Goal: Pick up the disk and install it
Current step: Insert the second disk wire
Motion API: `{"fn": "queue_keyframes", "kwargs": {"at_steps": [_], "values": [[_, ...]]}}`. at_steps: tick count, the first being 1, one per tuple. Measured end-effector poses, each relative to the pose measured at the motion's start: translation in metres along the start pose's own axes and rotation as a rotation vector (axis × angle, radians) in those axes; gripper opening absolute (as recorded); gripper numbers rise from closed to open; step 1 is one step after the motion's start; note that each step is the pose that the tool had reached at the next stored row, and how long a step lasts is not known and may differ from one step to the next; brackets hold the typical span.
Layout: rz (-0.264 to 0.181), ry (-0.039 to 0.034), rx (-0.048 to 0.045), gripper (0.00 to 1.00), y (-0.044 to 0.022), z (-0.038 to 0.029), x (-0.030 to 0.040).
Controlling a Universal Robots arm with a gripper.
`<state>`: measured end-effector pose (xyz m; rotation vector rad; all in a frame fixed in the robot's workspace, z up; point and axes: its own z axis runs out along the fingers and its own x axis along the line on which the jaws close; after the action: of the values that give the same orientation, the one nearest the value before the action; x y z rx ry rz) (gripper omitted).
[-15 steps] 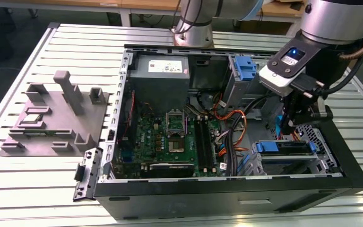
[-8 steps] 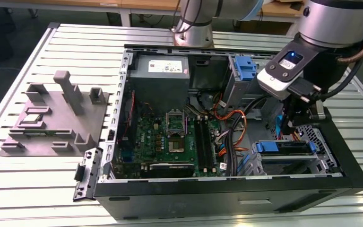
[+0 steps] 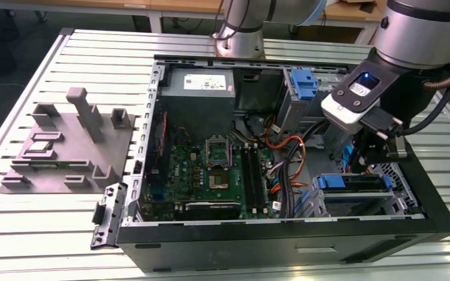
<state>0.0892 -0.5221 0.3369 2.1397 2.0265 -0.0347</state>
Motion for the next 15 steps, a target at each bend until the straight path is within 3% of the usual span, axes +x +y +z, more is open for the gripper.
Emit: {"fn": "queue_keyframes", "kwargs": {"at_steps": [4, 7, 9, 14, 15], "values": [[0.005, 0.038, 0.0025, 0.16, 0.0002, 0.001, -0.0056], [0.006, 0.0545, 0.0035, 0.16, 0.0004, 0.0019, -0.0107], [0.007, 0.0603, 0.0038, 0.16, 0.0005, 0.0024, -0.0137], [0.007, 0.0607, 0.0035, 0.16, 0.0005, 0.003, -0.0149], [0.008, 0.0636, 0.0037, 0.16, 0.0006, 0.0033, -0.0157]]}}
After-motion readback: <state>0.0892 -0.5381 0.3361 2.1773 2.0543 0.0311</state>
